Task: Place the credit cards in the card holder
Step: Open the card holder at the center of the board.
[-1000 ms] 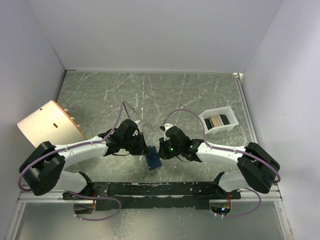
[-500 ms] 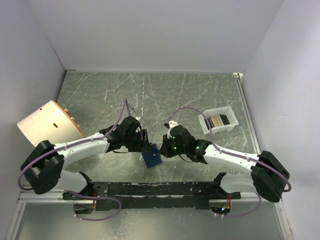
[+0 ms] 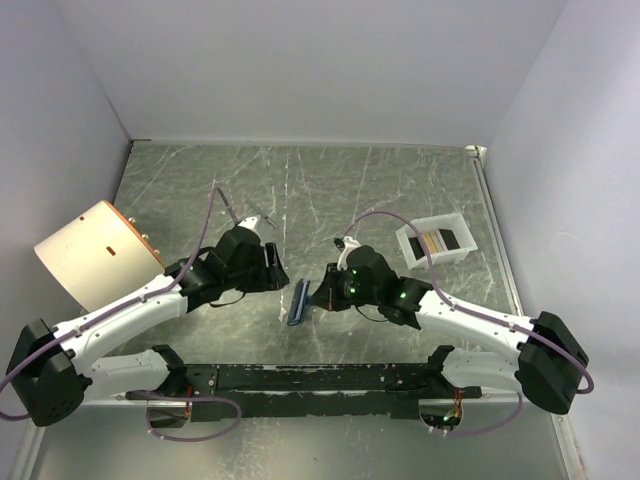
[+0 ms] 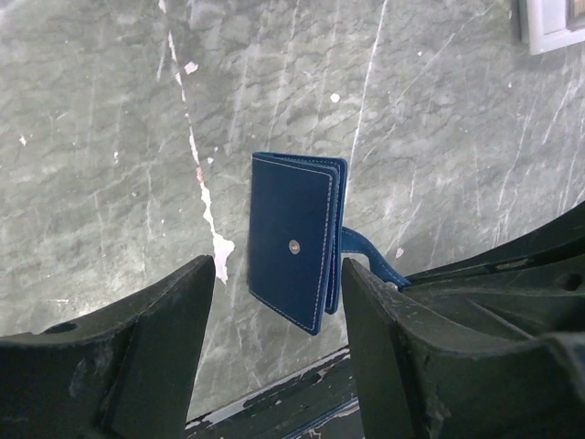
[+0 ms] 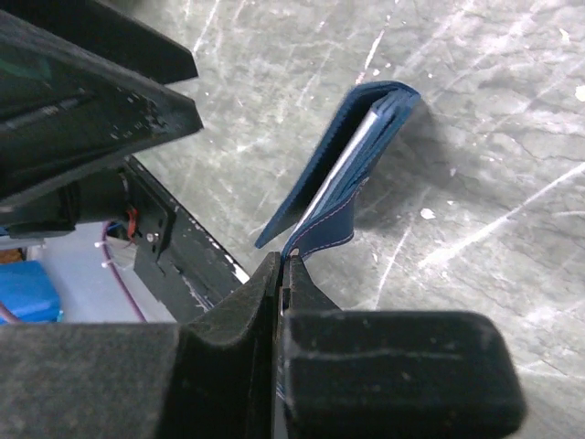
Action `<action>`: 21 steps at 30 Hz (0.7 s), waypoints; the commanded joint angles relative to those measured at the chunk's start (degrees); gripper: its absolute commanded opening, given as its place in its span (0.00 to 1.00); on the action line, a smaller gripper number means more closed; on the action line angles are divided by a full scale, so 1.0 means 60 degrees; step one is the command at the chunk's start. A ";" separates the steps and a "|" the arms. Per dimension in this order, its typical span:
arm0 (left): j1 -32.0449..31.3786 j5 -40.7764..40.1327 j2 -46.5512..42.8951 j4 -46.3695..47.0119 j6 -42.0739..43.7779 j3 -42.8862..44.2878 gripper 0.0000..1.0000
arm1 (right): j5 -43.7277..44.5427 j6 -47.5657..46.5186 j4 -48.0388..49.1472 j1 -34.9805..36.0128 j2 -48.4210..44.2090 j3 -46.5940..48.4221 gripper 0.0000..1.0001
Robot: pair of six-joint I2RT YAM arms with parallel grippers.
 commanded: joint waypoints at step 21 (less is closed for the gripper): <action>0.0002 0.1653 0.1075 0.1514 0.0502 -0.0750 0.65 | 0.0240 0.0306 0.0603 -0.0033 0.0138 0.0281 0.00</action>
